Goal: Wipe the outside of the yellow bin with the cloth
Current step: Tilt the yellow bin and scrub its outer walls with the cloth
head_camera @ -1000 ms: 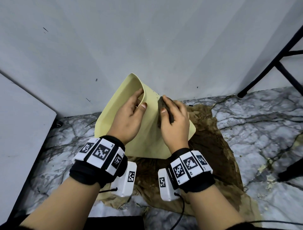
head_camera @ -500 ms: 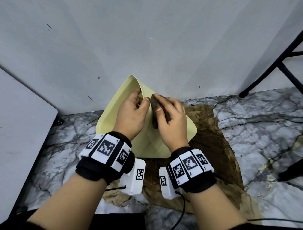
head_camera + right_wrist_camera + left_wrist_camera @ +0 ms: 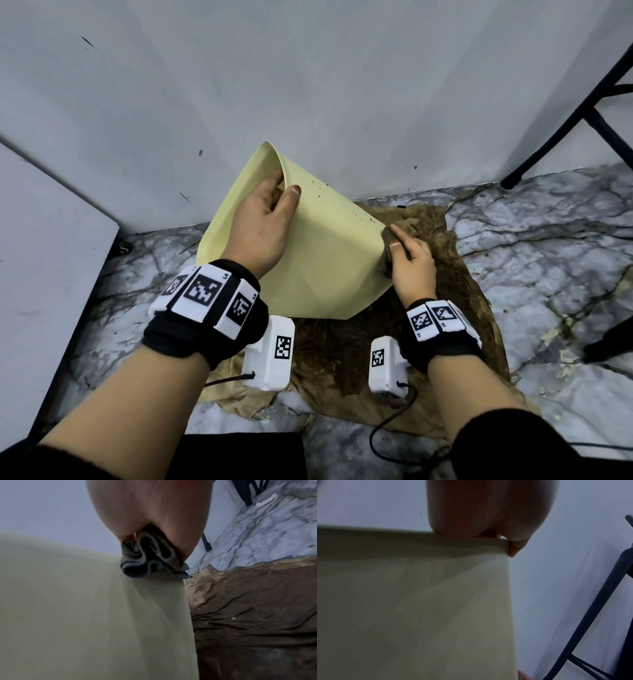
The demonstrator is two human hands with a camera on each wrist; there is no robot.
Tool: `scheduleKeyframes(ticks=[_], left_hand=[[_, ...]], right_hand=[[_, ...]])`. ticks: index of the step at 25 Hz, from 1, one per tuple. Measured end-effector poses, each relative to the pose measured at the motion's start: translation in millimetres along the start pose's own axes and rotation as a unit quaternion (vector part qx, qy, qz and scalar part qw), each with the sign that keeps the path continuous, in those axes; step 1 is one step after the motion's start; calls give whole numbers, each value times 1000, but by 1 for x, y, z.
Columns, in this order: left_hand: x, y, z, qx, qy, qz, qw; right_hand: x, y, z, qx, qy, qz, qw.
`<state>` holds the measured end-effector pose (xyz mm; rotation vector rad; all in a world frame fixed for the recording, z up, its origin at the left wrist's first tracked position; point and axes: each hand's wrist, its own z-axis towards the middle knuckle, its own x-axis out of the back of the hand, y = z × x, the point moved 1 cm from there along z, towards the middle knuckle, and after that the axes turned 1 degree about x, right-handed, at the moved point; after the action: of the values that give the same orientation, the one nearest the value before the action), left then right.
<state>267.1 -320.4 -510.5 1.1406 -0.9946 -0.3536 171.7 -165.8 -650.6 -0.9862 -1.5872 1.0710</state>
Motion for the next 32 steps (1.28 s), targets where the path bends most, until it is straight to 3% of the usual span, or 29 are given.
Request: scheduleKeyframes(ticks=[4, 10, 14, 19, 27, 32], left_hand=[[-2, 4, 1, 5, 7, 8, 1000], [-7, 9, 1, 2, 17, 11, 1000], [-7, 7, 0, 5, 13, 4, 1000], [-8, 7, 1, 9, 4, 20, 1000], [2, 5, 1, 13, 15, 39, 999], [3, 18, 3, 63, 23, 2, 998]], right_hand=[[-4, -16, -8, -5, 16, 11, 1000], [-31, -88, -40, 168, -13, 23, 986], [-34, -98, -39, 199, -41, 26, 979], [-27, -77, -26, 182, -38, 38, 982], [-9, -29, -9, 59, -25, 4, 998], [-10, -27, -8, 62, -22, 5, 998]])
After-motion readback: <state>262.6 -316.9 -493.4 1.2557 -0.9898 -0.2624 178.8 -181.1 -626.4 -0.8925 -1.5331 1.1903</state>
